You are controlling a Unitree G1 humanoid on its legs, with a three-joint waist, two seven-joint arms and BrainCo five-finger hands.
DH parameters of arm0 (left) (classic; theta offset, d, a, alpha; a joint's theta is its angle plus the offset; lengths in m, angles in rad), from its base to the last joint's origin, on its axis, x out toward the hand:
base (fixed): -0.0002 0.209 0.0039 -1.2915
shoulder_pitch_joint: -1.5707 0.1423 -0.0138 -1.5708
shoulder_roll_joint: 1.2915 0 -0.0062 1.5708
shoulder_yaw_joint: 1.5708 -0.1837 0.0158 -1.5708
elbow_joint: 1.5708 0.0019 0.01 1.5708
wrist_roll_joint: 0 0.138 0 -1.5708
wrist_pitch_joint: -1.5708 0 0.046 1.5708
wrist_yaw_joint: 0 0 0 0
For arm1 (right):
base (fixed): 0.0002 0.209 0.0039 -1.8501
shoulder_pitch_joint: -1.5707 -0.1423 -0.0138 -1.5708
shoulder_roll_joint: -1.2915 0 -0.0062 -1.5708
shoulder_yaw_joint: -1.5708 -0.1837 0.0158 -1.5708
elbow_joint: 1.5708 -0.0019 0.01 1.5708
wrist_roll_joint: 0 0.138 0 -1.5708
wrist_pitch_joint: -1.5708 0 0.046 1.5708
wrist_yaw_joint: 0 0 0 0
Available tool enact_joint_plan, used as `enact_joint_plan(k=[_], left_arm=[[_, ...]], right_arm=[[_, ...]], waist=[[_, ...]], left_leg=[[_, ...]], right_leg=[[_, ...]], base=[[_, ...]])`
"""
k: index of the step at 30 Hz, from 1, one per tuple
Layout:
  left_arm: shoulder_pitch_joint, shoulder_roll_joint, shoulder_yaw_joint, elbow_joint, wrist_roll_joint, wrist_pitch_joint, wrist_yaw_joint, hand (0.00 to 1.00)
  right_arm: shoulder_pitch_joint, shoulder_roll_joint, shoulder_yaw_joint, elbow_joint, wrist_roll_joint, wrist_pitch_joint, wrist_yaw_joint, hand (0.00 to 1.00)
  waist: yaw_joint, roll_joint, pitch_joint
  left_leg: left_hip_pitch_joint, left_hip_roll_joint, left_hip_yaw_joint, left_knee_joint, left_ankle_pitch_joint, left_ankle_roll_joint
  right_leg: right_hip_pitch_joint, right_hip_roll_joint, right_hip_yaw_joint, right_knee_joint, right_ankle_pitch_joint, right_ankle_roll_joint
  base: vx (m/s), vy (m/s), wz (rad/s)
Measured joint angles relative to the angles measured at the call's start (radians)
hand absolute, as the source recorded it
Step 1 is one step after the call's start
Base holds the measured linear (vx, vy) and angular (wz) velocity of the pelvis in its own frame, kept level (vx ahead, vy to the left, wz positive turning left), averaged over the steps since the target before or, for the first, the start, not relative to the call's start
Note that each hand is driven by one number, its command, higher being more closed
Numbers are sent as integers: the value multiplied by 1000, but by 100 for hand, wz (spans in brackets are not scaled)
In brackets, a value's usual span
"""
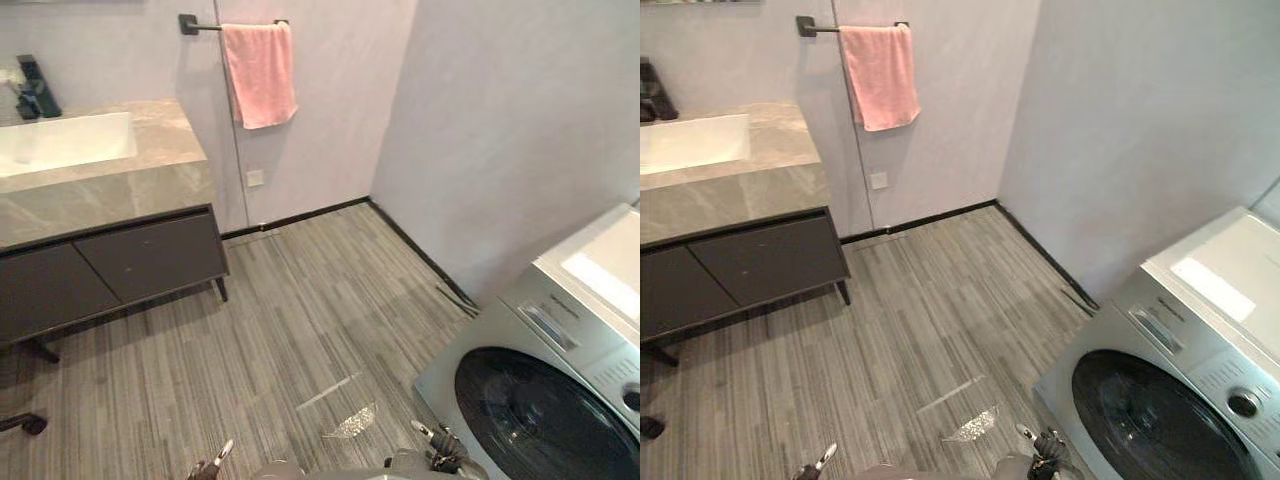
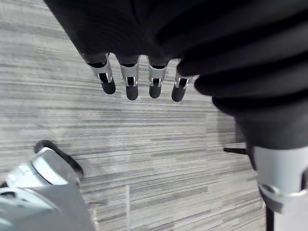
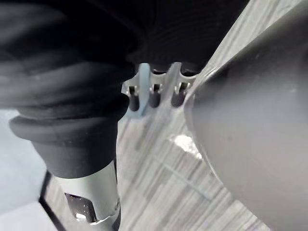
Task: Pick up the laundry basket with both hands and put the clothes into the washing machine.
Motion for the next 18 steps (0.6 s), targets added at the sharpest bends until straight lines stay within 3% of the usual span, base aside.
enact_joint_plan(k=[2,4,5,7,10,11,13,14,15,17,18], left_arm=[[-24,-4,5,-5,0,-6,1,0],[-39,-12,28,-7,0,-7,2,0],[-45,-26,70,-8,-2,-8,3,0],[-24,-48,95,6,-2,-7,6,0],[-18,-63,93,11,-3,-4,7,0],[-20,-65,93,10,-12,-5,7,0],[-25,-60,68,8,-13,-10,9,0],[-28,-59,61,8,-14,-10,9,0],[-33,-59,44,11,-12,-8,9,0],[-39,-66,12,13,-11,-8,9,0],[-39,-62,1,14,-8,-8,10,0]], right_arm=[[4,1,6,1,0,9,1,0],[8,0,21,5,-1,15,0,0],[-5,-8,19,14,-3,19,3,0],[-42,-29,15,48,-11,19,1,0],[-64,-41,-3,74,-11,18,1,0],[-66,-42,-4,74,-11,16,1,0],[-72,-54,2,74,-10,5,-2,0],[-81,-58,2,74,-10,1,-3,0],[-98,-71,1,74,-9,-6,-5,0],[-95,-90,-4,85,-7,-7,-9,0],[-93,-91,-5,95,-5,-5,-9,0]], waist=[[-3,-9,-6],[-11,-18,-13],[-16,-13,-27],[-20,42,-54],[-23,47,-51],[-23,38,-39],[-22,30,-23],[-21,38,-17],[-29,56,-6],[-31,87,12],[-31,84,11]], left_leg=[[-2,-6,-62,28,-41,-17],[-11,-7,-109,47,-72,-31],[-23,25,-144,66,-112,-55],[-29,120,-171,61,-109,-98],[-48,179,-140,136,-64,-153],[-56,189,-104,176,-37,-186],[-107,257,99,316,8,-198],[-120,284,183,340,6,-197],[-138,326,332,346,3,-201],[-151,338,552,242,14,-193],[-146,336,589,211,17,-182]], right_leg=[[16,-1,28,-59,13,25],[27,0,-9,-60,27,49],[36,35,-44,-47,71,64],[45,123,-118,-43,44,11],[101,175,-187,-51,40,-27],[146,186,-204,-65,31,-43],[241,210,-251,-115,19,-72],[262,213,-263,-123,14,-79],[291,217,-293,-132,13,-81],[332,220,-352,-152,12,-80],[336,218,-368,-157,10,-76]], base=[[263,-307,88],[304,-433,79],[311,-472,61],[323,-472,54],[298,-408,55],[251,-377,73],[211,-333,59],[130,-213,47],[102,-141,55],[75,-87,85],[55,-21,116]])
